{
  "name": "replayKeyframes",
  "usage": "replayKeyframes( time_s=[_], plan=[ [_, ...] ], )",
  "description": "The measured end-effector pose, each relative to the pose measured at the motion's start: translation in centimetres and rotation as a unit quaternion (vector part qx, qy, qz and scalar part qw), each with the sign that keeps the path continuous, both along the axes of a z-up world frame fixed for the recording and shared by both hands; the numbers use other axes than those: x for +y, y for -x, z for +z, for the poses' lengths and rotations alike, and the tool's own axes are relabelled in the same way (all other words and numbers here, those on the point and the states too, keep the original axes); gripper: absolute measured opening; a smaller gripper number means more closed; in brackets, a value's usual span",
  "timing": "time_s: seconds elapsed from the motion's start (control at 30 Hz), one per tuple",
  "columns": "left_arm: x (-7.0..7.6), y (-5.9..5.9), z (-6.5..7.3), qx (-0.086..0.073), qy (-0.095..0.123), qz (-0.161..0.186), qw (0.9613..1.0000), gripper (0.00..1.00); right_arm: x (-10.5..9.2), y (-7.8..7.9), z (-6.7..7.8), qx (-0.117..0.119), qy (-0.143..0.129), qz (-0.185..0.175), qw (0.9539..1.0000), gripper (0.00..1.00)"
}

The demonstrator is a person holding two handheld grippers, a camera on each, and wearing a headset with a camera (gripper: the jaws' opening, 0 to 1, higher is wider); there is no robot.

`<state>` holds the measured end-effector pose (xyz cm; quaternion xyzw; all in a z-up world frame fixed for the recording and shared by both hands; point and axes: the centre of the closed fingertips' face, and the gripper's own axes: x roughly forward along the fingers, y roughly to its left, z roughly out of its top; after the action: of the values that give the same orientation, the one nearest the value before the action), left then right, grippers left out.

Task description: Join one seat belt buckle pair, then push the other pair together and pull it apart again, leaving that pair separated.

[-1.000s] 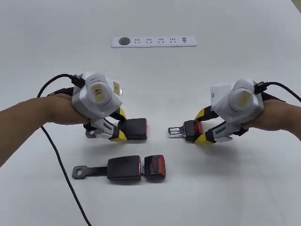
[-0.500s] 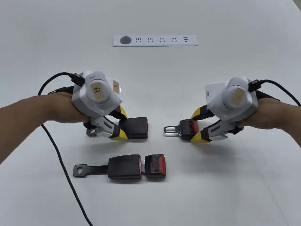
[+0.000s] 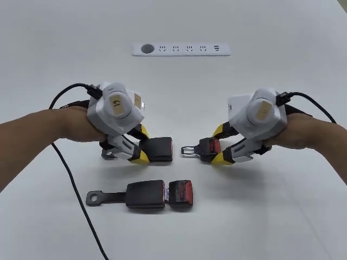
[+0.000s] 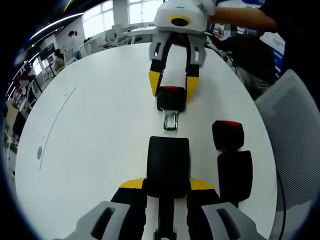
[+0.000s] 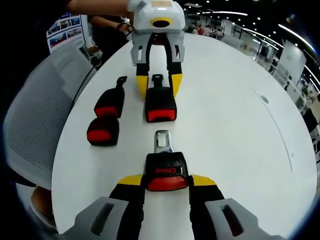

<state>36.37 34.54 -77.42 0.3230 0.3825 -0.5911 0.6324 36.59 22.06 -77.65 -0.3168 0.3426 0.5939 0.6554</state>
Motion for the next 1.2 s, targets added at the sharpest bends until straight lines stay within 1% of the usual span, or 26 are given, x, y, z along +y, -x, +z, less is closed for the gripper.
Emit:
replayKeyframes(
  time_s=[0.13,0.3,0.43,0.6,0.67,0.87,1.0,1.2],
  plan=[
    [0.1,-0.2,-0.2,0.002,0.000,0.001,1.0000,0.31,0.6,-0.3,-0.1,-0.001,-0.002,0.001,1.0000,0.31],
    [0.0,0.0,-0.1,0.003,0.000,0.002,1.0000,0.31,1.3,0.1,-0.1,0.001,-0.004,0.003,1.0000,0.31],
    [-0.1,0.1,0.0,0.004,0.000,0.002,1.0000,0.31,1.5,0.0,-0.1,0.002,-0.005,0.002,1.0000,0.31],
    [0.0,0.0,-0.1,0.004,0.001,0.000,1.0000,0.31,2.4,-0.3,-0.1,0.000,-0.008,0.007,0.9999,0.31],
    [0.0,-0.1,-0.2,0.005,0.001,0.001,1.0000,0.31,2.7,-0.1,0.0,0.003,-0.010,0.006,0.9999,0.31],
    [0.1,-0.1,-0.3,0.000,0.004,-0.004,1.0000,0.31,3.6,0.1,0.1,0.002,-0.019,0.011,0.9998,0.31],
    [0.1,0.0,-0.3,-0.002,0.002,-0.006,1.0000,0.31,3.7,0.1,-0.1,-0.013,-0.003,0.025,0.9996,0.31],
    [0.1,-0.1,-0.3,-0.005,-0.001,-0.004,1.0000,0.31,3.5,-0.1,-0.1,-0.011,-0.005,0.022,0.9997,0.29]
  ],
)
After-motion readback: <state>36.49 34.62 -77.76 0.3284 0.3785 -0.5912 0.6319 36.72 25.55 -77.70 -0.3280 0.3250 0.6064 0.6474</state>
